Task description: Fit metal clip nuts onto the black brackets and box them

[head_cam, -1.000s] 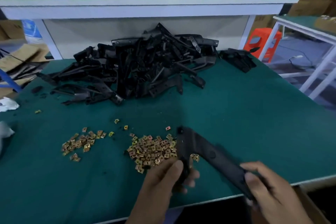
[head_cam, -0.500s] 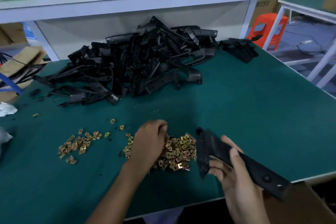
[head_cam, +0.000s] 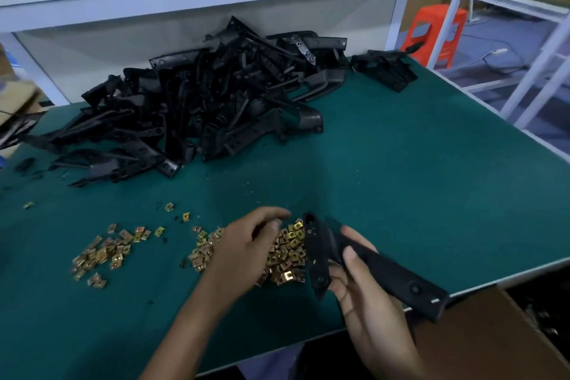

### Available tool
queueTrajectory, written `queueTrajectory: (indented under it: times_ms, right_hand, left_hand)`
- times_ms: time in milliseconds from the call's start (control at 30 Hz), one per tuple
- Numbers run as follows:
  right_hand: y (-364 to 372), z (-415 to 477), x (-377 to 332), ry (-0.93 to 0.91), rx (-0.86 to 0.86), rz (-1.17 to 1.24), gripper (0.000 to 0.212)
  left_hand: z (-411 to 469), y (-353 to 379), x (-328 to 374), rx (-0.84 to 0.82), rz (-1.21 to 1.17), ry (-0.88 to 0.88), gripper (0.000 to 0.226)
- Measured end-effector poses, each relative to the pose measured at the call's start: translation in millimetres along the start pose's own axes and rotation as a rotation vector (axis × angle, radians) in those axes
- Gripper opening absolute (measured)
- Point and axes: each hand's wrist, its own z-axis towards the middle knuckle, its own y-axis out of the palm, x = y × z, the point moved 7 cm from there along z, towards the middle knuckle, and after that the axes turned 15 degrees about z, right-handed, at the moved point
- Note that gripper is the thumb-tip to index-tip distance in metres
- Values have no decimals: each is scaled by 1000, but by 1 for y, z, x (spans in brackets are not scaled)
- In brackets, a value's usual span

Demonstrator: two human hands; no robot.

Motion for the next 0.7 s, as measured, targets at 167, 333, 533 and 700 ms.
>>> queueTrajectory:
  times_ms: [167, 333, 533, 700]
  right_hand:
    - [8, -5, 6, 3, -56, 20, 41]
    - [14, -11, 2, -34, -108, 45, 38]
    - [14, -15, -2, -126, -149, -25, 29]
    - [14, -17, -19, -273, -188, -290, 31]
  left_hand:
    - [-51, 27, 0, -99, -677, -323, 16]
    - [-71, 36, 7, -108, -890, -396, 16]
    - [-77, 41, 13, -82, -1037, -460, 6]
    - [-80, 49, 8, -111, -988, -475, 7]
